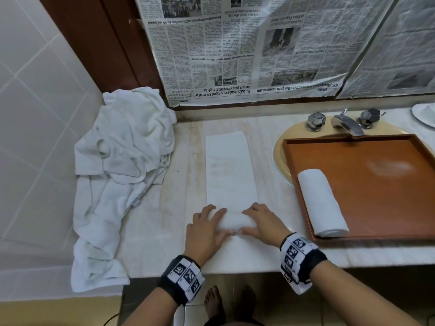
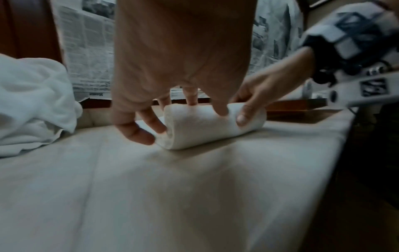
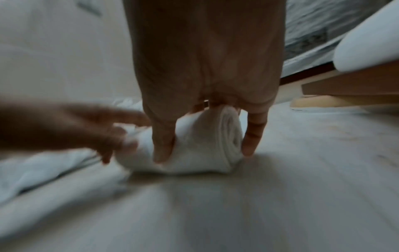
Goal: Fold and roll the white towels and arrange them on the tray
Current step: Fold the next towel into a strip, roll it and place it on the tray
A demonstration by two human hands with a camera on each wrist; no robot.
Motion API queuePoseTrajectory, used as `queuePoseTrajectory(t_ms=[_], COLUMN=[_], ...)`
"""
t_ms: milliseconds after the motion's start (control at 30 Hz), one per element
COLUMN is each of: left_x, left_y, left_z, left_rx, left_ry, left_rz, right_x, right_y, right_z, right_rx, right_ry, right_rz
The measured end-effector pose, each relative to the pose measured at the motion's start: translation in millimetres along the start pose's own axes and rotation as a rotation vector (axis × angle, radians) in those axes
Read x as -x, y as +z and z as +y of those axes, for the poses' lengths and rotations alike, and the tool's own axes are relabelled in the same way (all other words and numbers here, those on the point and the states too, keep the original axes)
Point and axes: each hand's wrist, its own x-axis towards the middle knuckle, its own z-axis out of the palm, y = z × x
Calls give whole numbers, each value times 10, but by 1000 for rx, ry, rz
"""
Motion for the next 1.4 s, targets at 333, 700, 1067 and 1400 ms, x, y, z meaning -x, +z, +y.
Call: queuePoseTrajectory(t_ms=[333, 700, 1067, 1400], left_x=[-117, -68, -91, 169], left_y=[-100, -164, -191, -42], left_z=[-167, 4, -152, 78], left_rx=[326, -87, 250, -98], left_ry=[-29, -3, -79, 31], left_rz=[-116, -132, -281, -30], right_x=[177, -56, 314, 132], right_y=[-43, -140, 145, -179], right_z=[-15, -35, -98, -143], right_rx=[-53, 8, 302, -300], right_ry=[56, -18, -126, 57], right_rz=[84, -135, 122, -187])
